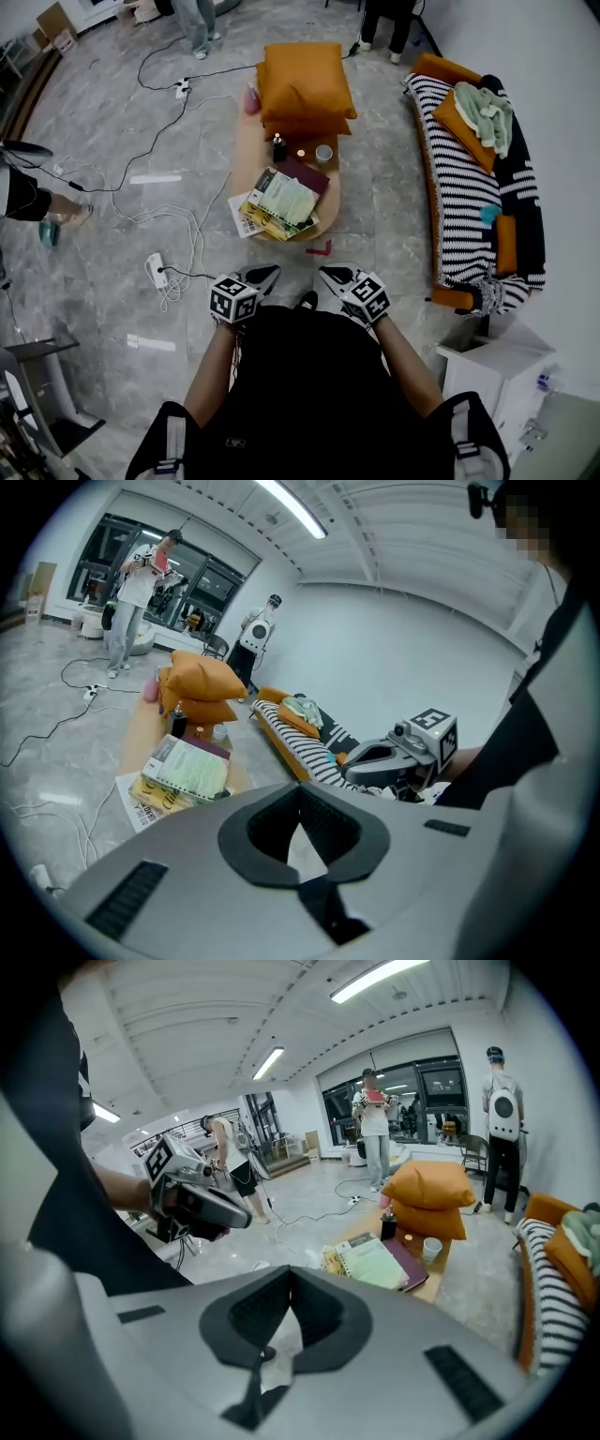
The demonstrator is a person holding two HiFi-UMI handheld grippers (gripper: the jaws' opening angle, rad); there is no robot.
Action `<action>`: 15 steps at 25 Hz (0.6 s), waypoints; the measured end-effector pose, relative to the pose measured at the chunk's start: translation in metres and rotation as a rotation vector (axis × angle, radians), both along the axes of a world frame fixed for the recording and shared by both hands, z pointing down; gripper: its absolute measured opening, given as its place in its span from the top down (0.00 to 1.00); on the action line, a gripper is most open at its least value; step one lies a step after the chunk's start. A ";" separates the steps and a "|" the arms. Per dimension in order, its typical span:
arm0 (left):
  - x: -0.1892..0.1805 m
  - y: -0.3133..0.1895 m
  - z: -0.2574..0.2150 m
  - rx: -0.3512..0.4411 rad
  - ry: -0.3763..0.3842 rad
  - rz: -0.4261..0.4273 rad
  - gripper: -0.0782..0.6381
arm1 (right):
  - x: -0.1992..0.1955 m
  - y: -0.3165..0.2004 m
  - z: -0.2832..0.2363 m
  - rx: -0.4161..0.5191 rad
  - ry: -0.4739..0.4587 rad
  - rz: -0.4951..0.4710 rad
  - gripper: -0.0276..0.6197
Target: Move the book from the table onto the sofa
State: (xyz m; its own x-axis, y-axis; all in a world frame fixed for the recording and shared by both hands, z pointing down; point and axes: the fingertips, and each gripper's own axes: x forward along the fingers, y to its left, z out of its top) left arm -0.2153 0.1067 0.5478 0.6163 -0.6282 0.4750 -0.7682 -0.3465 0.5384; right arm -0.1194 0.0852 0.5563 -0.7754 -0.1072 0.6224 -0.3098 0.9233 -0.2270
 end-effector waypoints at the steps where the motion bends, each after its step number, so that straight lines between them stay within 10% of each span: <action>1: 0.002 -0.003 0.001 -0.001 0.003 -0.004 0.88 | 0.002 -0.002 0.000 0.001 -0.002 -0.005 0.95; 15: -0.006 -0.027 0.019 -0.048 0.016 0.041 0.88 | -0.004 -0.033 0.012 -0.030 0.019 0.039 0.95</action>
State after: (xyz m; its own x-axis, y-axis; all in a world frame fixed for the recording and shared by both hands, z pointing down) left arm -0.2209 0.0802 0.5669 0.6485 -0.5793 0.4939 -0.7453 -0.3511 0.5668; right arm -0.1234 0.0517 0.5685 -0.7588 -0.1176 0.6406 -0.3496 0.9034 -0.2484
